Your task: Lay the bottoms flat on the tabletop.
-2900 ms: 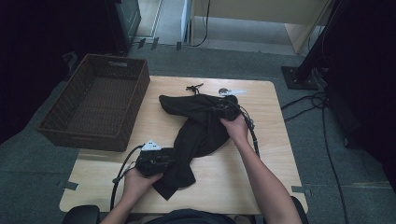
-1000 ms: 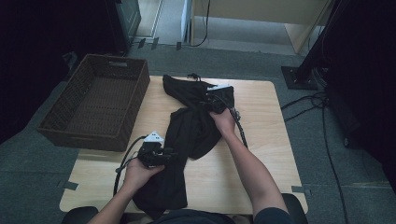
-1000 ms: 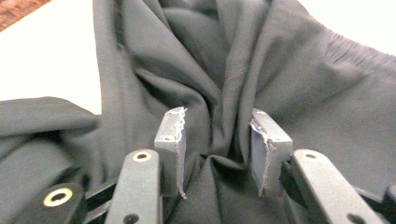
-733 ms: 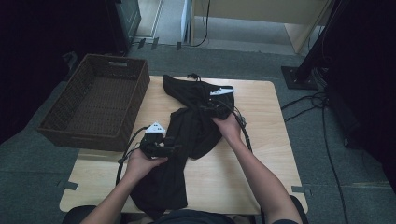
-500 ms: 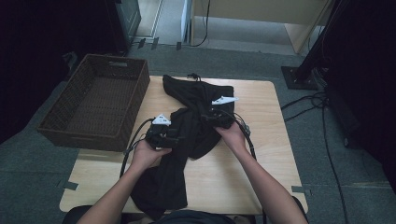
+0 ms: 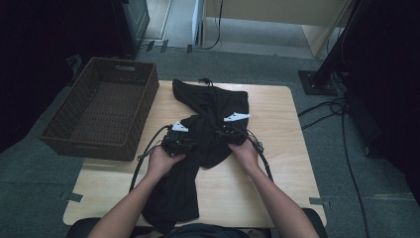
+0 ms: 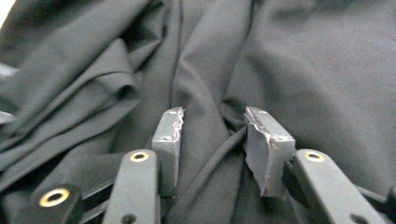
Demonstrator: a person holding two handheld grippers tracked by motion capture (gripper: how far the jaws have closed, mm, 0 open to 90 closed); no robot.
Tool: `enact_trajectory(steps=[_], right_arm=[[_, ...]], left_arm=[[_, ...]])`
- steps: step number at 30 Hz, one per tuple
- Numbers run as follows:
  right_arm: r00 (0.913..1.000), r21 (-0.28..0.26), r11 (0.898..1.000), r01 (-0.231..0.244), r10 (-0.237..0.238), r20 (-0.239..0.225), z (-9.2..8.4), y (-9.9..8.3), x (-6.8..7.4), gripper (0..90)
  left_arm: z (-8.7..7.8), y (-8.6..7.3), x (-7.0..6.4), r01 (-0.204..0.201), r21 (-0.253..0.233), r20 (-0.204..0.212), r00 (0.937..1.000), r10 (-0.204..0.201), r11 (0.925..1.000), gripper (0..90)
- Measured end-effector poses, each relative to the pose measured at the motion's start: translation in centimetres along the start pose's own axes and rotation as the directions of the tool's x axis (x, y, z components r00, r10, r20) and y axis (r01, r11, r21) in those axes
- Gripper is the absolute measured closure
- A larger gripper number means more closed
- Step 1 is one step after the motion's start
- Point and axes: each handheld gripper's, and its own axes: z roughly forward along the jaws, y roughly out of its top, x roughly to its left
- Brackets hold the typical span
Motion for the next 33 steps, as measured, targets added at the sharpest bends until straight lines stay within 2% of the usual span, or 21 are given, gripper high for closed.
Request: enact_trajectory(steps=[3,4,5,10,12,16,18,20,21,22,23,26,30,33], right_arm=[[0.9994,-0.021,0.999,-0.03,0.03,0.017,0.6,0.2,-0.2,62.3],[0.9989,-0.025,0.999,-0.041,0.041,0.022,0.7,0.4,-0.3,62.9],[0.9987,-0.021,0.999,-0.039,0.039,0.032,0.9,0.6,-0.3,63.5],[0.9966,-0.011,0.999,-0.036,0.037,0.074,2.1,1.9,-1.3,63.8],[0.9945,-0.024,0.998,-0.059,0.061,0.086,2.6,2.4,-2.0,62.2],[0.9889,-0.075,0.995,-0.06,0.07,0.131,3.7,2.7,-3.3,57.2],[0.9869,-0.092,0.994,-0.058,0.071,0.145,4.0,2.8,-3.6,56.6],[0.9865,-0.093,0.994,-0.058,0.071,0.147,4.1,2.9,-3.7,55.1],[0.9883,-0.089,0.993,-0.072,0.083,0.128,4.1,3.1,-3.8,51.3],[0.9882,-0.083,0.993,-0.082,0.092,0.123,4.0,3.2,-3.8,50.1],[0.9892,-0.079,0.993,-0.087,0.095,0.111,3.7,3.4,-3.8,48.6],[0.9908,-0.09,0.99,-0.105,0.112,0.076,2.2,3.9,-3.5,47.8],[0.9954,-0.085,0.994,-0.074,0.079,0.054,0.0,3.8,-2.7,48.8],[0.9974,-0.084,0.995,-0.06,0.063,0.036,-1.8,2.9,-2.1,50.3]], left_arm=[[-0.1,-0.3,0.1,0.017,0.004,0.036,0.9992,-0.017,0.9998,83.8],[-0.3,-0.5,0.0,0.028,0.002,0.042,0.9987,-0.028,0.9996,85.6],[-0.5,-0.8,-0.1,0.023,0.006,0.047,0.9986,-0.023,0.9997,86.2],[-2.0,-2.3,-0.5,0.037,0.029,0.08,0.996,-0.04,0.9989,86.4],[-2.7,-3.0,-0.6,0.068,0.043,0.102,0.9922,-0.072,0.9967,86.3],[-3.6,-4.4,-1.5,0.041,0.07,0.113,0.9924,-0.048,0.9967,85.5],[-3.9,-5.0,-1.7,0.055,0.06,0.128,0.9898,-0.063,0.9967,84.5],[-4.0,-5.1,-1.8,0.059,0.054,0.131,0.9893,-0.065,0.9968,78.9],[-4.3,-4.9,-1.8,0.069,0.027,0.133,0.9885,-0.072,0.9973,74.6],[-4.3,-4.9,-1.8,0.069,0.027,0.133,0.9885,-0.072,0.9973,72.0],[-4.8,-4.2,-1.7,0.069,0.0,0.122,0.9902,-0.068,0.9976,70.0],[-5.5,-2.7,-1.5,0.056,-0.038,0.112,0.9924,-0.051,0.9977,65.1],[-5.6,0.1,-0.7,0.045,-0.075,0.075,0.9964,-0.039,0.9962,59.5],[-5.1,1.9,0.2,0.047,-0.105,0.044,0.9981,-0.042,0.9934,57.1]])
